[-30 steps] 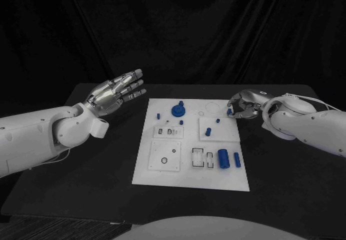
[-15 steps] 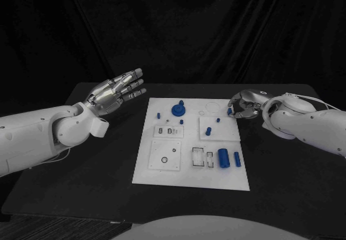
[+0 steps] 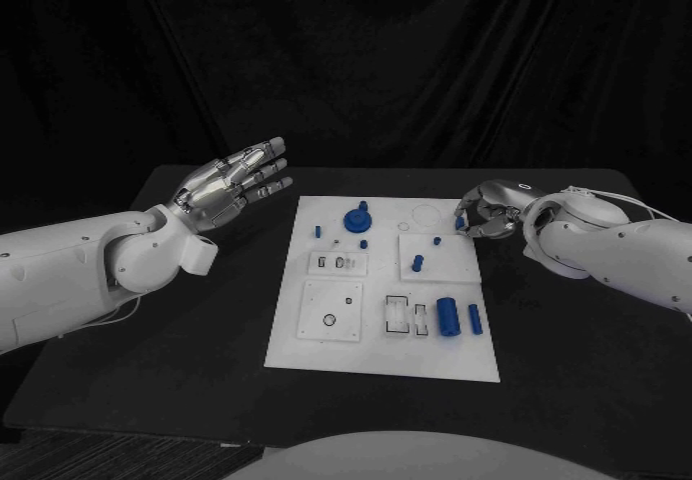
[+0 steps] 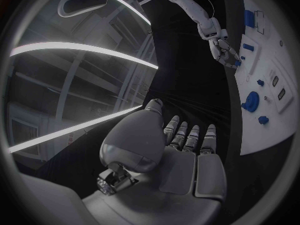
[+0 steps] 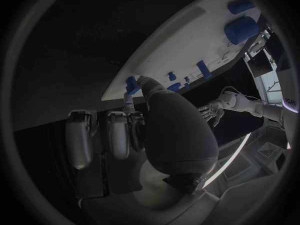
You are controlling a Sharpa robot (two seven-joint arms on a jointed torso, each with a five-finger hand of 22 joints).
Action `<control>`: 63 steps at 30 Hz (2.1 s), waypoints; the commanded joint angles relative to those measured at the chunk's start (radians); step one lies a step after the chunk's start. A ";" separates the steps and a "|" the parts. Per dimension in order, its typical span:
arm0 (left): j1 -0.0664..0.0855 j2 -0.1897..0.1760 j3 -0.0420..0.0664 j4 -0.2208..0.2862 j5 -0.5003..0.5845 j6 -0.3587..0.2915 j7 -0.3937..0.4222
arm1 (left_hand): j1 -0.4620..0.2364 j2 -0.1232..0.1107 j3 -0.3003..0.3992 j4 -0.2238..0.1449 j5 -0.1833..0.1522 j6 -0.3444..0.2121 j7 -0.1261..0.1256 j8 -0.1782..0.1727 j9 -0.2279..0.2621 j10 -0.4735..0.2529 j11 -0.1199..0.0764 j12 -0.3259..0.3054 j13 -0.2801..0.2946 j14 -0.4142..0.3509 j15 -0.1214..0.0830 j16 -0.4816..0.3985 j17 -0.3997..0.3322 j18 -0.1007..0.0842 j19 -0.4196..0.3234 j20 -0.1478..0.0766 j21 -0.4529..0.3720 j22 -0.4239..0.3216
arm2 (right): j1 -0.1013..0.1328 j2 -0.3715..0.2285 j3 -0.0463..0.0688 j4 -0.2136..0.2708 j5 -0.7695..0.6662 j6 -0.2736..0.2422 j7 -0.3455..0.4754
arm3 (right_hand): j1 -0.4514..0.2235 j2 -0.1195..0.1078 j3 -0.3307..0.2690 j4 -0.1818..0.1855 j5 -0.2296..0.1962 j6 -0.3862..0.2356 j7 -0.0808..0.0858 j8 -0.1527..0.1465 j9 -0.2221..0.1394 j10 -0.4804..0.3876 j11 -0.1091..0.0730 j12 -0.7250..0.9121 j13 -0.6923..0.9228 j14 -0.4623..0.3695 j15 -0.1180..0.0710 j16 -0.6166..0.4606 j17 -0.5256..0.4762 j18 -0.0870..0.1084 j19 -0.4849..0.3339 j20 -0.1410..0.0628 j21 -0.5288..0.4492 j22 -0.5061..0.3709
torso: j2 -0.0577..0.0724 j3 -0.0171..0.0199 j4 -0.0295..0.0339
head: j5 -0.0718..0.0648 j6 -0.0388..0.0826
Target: Assemble the parts on the task board
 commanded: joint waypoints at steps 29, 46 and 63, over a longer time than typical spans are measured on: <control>-0.002 -0.012 0.001 0.007 -0.001 0.013 0.007 | 0.015 -0.003 0.022 -0.023 0.019 -0.005 -0.008 0.016 0.016 0.001 0.013 0.010 0.013 -0.004 0.013 0.023 0.011 -0.024 0.009 0.003 0.008 0.008 | -0.004 0.010 0.001 0.003 -0.006 -0.028 -0.003 | 0.036 0.051 0.083 -0.033 0.014 0.076 0.000 0.070 0.032 0.111 0.000 0.020 0.265 0.097 0.003 0.017 0.264 -0.001 0.068 0.004 -0.020 0.256 | 0.000 0.0000 -0.0003 | 0.001 -0.005; -0.003 -0.011 0.001 0.005 -0.001 0.016 0.003 | 0.015 -0.003 0.023 -0.024 0.019 -0.005 -0.008 0.016 0.016 0.001 0.013 0.010 0.013 -0.004 0.013 0.023 0.011 -0.024 0.009 0.003 0.008 0.008 | 0.013 0.002 0.001 0.069 -0.013 -0.099 0.003 | 0.039 0.058 0.088 -0.049 0.000 0.154 0.002 0.103 0.043 0.111 0.016 0.020 0.265 0.097 0.015 0.017 0.264 0.000 0.065 0.012 -0.024 0.254 | -0.001 -0.0002 -0.0009 | 0.005 -0.007; -0.003 -0.003 0.001 -0.001 -0.001 0.018 -0.004 | 0.015 -0.003 0.023 -0.024 0.019 -0.005 -0.008 0.016 0.016 0.001 0.013 0.010 0.013 -0.004 0.013 0.023 0.011 -0.024 0.009 0.003 0.008 0.008 | 0.087 0.077 0.001 0.221 -0.056 -0.054 -0.038 | 0.037 0.048 0.085 -0.055 -0.015 0.153 0.007 0.091 0.038 0.111 0.022 0.020 0.265 0.097 0.021 0.017 0.264 0.004 0.057 0.018 -0.036 0.250 | 0.000 0.0000 -0.0005 | 0.012 -0.017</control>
